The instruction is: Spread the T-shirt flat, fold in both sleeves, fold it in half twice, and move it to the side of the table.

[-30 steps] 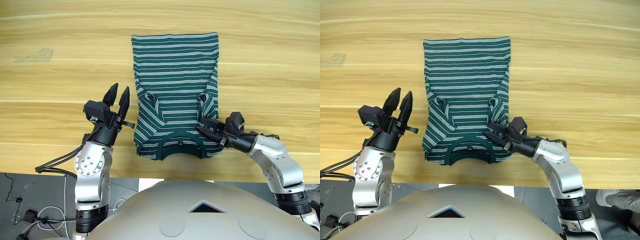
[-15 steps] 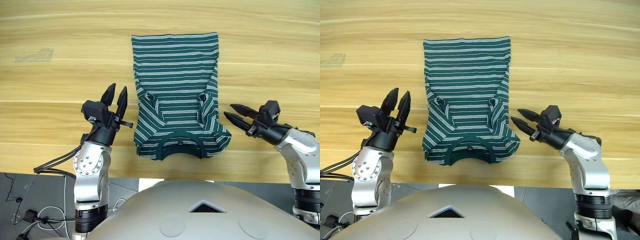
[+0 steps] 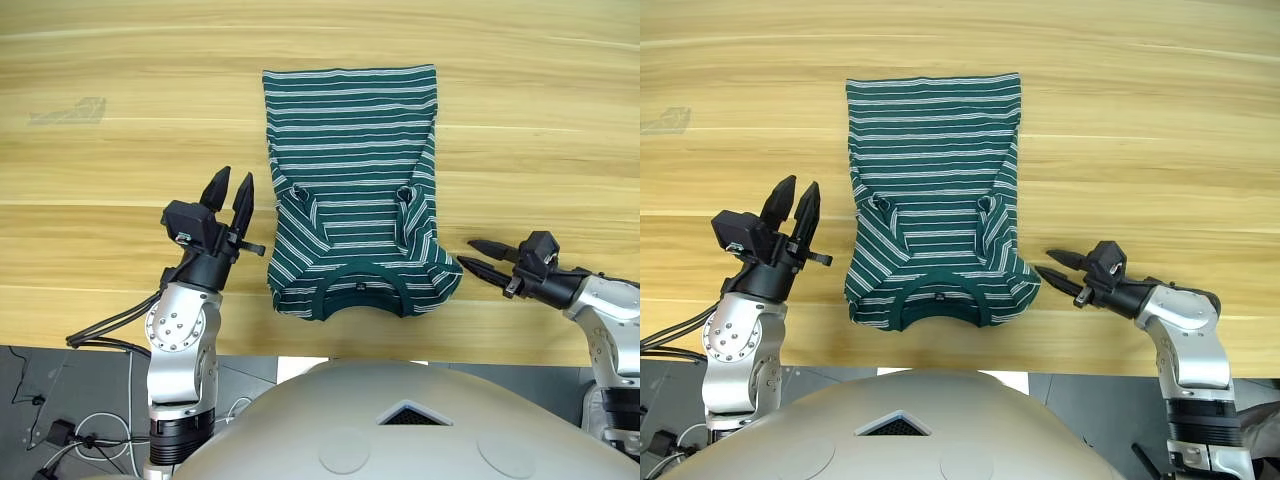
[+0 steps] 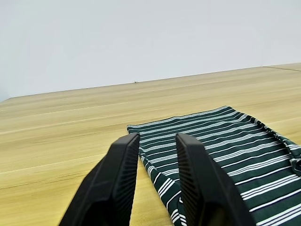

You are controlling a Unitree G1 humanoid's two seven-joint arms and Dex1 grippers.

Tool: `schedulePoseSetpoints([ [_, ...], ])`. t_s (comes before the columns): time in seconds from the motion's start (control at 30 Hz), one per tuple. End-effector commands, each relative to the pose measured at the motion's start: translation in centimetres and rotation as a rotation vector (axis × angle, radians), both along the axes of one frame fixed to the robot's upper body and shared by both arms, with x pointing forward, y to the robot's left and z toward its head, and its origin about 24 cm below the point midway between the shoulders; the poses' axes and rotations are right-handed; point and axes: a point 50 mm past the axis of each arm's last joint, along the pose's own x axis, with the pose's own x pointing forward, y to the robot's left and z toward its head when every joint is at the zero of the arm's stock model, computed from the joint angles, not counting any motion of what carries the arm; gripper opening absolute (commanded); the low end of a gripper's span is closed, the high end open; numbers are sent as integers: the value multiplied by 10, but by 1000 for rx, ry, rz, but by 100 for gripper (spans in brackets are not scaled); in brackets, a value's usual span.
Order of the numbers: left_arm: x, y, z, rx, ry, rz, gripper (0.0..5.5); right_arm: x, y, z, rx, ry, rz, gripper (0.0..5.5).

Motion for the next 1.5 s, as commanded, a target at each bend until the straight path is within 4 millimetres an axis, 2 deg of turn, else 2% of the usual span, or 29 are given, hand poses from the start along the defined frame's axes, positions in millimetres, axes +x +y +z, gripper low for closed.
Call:
schedulePoseSetpoints([
  [0.03, 2, 1, 1, 8, -1, -6, 144, 0, 4, -5, -29, 1, 29, 175],
  [0.17, 3, 0, 1, 8, -1, -11, 144, -11, 13, -13, -8, 39, 72, 175],
  [0.23, 3, 1, 1, 8, -1, -9, 144, -12, 13, -7, 51, 38, 79, 175],
  [0.3, 2, 1, 1, 7, 0, -5, 144, -8, 7, 0, 99, 21, 56, 175],
  [0.43, 2, 0, 1, 3, -2, -7, 144, 7, -19, 17, 174, -31, -47, 175],
  [0.5, 2, 0, 1, 3, -2, -7, 144, 7, -20, 19, 187, -29, -44, 175],
  [0.7, 2, 0, 0, 5, 1, -9, 144, -4, -6, 9, 220, 25, 14, 175],
  [0.87, 2, 0, 1, 6, 1, -11, 144, -12, -4, 6, 222, 67, 60, 175],
  [1.43, 4, -1, 1, 4, -2, -11, 144, -20, 8, -15, 139, 132, 128, 175],
  [1.5, 4, -1, 1, 4, -1, -9, 144, -22, 8, -18, 129, 137, 132, 147],
])
